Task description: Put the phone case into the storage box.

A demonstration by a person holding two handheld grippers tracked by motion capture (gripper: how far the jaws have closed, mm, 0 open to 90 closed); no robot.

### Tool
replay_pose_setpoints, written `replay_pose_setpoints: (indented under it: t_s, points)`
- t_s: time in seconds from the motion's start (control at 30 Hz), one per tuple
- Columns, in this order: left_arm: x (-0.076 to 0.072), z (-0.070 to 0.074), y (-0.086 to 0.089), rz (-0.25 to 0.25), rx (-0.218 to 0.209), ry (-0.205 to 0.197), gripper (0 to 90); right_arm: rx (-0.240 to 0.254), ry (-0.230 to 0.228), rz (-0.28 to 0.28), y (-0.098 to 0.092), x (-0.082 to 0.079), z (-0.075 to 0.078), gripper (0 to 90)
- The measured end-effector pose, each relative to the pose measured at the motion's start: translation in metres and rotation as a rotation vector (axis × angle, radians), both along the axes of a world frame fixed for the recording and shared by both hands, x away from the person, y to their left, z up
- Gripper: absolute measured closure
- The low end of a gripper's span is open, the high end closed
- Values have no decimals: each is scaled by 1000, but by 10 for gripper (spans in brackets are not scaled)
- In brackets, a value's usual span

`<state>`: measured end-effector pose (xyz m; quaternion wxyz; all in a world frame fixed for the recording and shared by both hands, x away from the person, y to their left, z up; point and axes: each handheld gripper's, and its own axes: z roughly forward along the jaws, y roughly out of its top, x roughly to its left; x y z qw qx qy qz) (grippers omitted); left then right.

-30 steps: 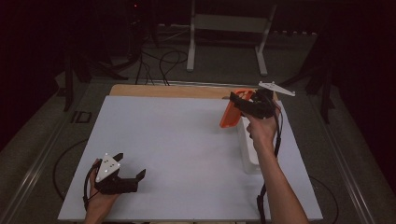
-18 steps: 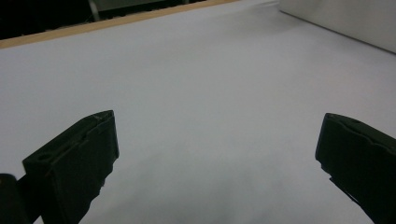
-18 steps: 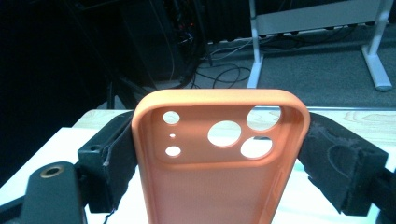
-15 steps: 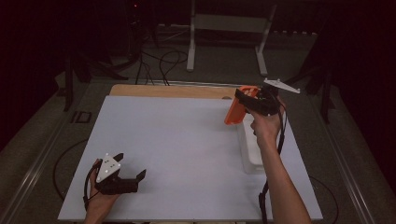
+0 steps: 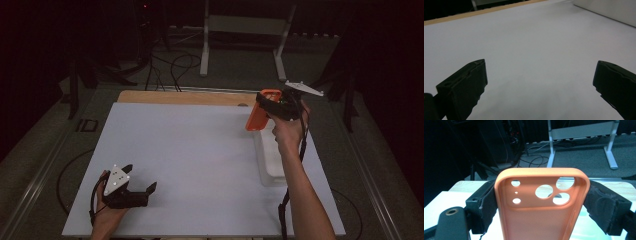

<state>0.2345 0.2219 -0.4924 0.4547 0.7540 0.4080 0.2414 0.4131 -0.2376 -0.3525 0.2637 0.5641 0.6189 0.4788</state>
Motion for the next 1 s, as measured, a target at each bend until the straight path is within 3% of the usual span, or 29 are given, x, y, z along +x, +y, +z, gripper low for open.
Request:
replay_pose_setpoints:
  t_s: [1.0]
  points:
    - [-1,1,3,14,-8,-2,4,-57,18,-82,-23,12,-7,167]
